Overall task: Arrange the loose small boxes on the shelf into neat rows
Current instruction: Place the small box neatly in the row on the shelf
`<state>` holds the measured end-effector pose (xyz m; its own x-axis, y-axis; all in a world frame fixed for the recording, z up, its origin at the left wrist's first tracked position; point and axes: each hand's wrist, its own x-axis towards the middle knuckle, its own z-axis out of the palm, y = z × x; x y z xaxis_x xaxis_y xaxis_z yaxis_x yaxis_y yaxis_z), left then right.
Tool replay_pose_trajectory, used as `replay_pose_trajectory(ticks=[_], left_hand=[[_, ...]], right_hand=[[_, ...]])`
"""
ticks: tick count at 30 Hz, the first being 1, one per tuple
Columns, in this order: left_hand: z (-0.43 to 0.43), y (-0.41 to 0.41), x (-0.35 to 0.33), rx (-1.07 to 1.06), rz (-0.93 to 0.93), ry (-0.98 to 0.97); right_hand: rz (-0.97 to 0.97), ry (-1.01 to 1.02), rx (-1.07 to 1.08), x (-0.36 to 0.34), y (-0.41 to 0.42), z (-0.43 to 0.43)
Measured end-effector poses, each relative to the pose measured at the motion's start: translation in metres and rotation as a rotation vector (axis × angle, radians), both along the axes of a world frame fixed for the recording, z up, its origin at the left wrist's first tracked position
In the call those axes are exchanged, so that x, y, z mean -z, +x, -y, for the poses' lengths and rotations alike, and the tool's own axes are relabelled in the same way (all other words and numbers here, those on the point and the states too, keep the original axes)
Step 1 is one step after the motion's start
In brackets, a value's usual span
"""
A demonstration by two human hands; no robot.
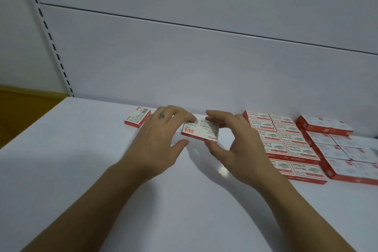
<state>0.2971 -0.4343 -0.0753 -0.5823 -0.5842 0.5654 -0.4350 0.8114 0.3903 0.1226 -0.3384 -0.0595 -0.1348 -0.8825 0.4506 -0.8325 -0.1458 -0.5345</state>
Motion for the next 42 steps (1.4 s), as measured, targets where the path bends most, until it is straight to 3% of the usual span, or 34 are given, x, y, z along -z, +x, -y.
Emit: replay_pose_trajectory(ticks=[6, 10, 13, 17, 20, 28, 34, 37, 42], left_hand=[[0.003, 0.0, 0.001, 0.023, -0.068, -0.05], [0.006, 0.001, 0.0, 0.027, -0.119, -0.046], [0.003, 0.002, -0.004, 0.035, -0.206, 0.095], [-0.003, -0.002, -0.008, 0.012, -0.282, 0.422], [-0.006, -0.005, -0.01, 0.029, -0.358, 0.591], [-0.012, -0.008, -0.013, 0.024, -0.435, 0.686], [-0.017, -0.015, -0.009, -0.096, -0.398, 0.717], [-0.018, -0.016, -0.006, -0.096, -0.367, 0.703], [-0.015, -0.017, -0.005, -0.065, -0.431, 0.749]], right_hand=[[0.045, 0.001, 0.021, -0.003, 0.0, -0.002], [0.192, -0.024, 0.005, -0.004, 0.003, -0.002], [0.377, -0.034, 0.02, -0.007, 0.006, -0.001], [0.635, -0.024, 0.002, -0.01, 0.009, 0.002], [0.736, -0.027, -0.007, -0.011, 0.01, 0.002], [0.883, -0.035, 0.049, -0.014, 0.01, 0.002], [1.152, 0.045, 0.021, -0.013, 0.013, 0.002], [1.144, 0.104, -0.01, -0.012, 0.019, 0.001], [0.857, 0.207, 0.067, -0.007, 0.028, 0.0]])
